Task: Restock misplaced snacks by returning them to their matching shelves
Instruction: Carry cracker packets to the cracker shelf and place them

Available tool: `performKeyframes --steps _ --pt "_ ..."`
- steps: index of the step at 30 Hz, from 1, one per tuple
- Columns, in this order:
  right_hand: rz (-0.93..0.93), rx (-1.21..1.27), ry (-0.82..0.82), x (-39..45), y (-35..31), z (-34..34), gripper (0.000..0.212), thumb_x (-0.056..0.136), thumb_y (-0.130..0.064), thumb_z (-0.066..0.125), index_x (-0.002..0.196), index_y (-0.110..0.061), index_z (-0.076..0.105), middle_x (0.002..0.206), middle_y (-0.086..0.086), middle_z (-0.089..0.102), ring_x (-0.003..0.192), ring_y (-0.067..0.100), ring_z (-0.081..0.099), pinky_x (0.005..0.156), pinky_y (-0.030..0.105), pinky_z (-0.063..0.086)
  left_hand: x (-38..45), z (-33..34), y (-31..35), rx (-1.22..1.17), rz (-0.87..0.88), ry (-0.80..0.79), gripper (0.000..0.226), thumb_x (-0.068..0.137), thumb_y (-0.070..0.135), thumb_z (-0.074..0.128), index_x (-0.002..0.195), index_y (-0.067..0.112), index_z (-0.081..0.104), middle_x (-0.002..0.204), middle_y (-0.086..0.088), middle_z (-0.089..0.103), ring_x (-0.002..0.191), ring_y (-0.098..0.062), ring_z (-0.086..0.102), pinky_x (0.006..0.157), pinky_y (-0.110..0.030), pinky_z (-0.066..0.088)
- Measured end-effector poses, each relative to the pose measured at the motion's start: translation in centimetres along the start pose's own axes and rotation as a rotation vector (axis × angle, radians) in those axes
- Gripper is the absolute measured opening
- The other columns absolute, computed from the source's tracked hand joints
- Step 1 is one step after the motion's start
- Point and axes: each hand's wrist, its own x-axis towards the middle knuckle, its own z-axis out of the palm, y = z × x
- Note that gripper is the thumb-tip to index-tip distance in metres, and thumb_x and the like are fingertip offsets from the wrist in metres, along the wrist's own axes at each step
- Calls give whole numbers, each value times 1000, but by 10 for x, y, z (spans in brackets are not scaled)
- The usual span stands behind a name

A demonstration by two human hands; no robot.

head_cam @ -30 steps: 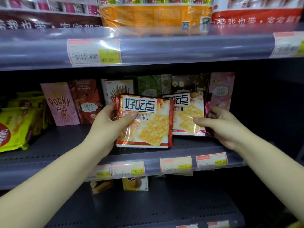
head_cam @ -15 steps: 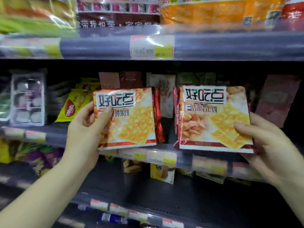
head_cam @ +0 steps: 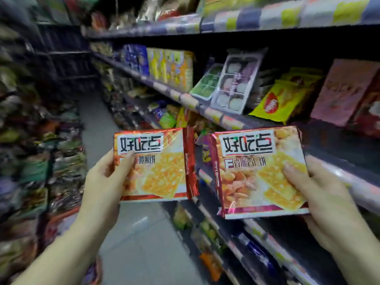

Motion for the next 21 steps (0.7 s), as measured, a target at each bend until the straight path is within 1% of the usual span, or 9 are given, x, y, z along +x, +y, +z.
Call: performKeyframes --steps 1,2,4,6,9,11,14,17,21 --pt "18 13 -22 11 11 17 54 57 -46 81 104 -21 74 101 8 77 82 20 75 63 26 58 6 -19 -4 17 4 27 16 87 36 65 99 29 74 81 10 76 65 -3 68 61 -20 54" --pt "35 31 -43 23 23 34 50 60 -43 79 104 -20 74 101 8 77 82 20 75 64 26 58 11 -37 -7 35 0 56 17 88 36 65 99 29 74 82 10 76 65 -2 68 59 -19 54" --pt "62 70 -90 47 46 67 43 66 -33 74 106 -17 73 102 10 76 84 23 75 65 28 59 26 -71 -14 75 -14 104 29 82 44 68 106 27 72 95 3 77 78 -9 73 64 -25 56" --pt "87 90 -124 71 68 99 41 71 -24 71 111 -14 70 106 12 75 89 26 74 67 30 59 43 -100 -20 112 -10 132 31 83 43 67 109 26 71 102 1 77 85 -13 73 65 -24 57" --pt "118 104 -154 103 98 140 41 74 -20 68 114 -15 67 109 12 74 93 28 73 69 31 59 76 -134 -29 151 13 175 23 87 38 66 106 27 73 100 2 77 81 -9 73 62 -19 56" --pt "157 131 -179 123 115 164 39 76 -18 66 114 -15 68 109 14 74 94 31 73 69 33 59 97 -152 -36 160 17 191 29 81 44 67 106 29 73 99 3 77 80 -8 73 61 -19 56" --pt "224 151 -212 154 139 200 38 75 -18 65 113 -15 69 107 15 74 92 31 73 66 33 60 129 -172 -51 163 0 211 36 76 50 70 107 30 72 99 2 77 78 -8 71 60 -18 54" --pt "282 151 -201 187 163 236 37 74 -20 65 110 -14 70 104 14 75 88 29 74 63 31 60 167 -184 -75 132 -26 240 30 80 39 73 108 27 72 99 2 77 78 -7 70 61 -19 54" --pt "301 128 -200 247 196 275 40 67 -29 70 105 -20 73 99 12 77 84 28 75 60 30 59 228 -191 -110 142 -36 276 33 81 36 68 111 21 71 103 0 76 85 -9 71 66 -18 55"
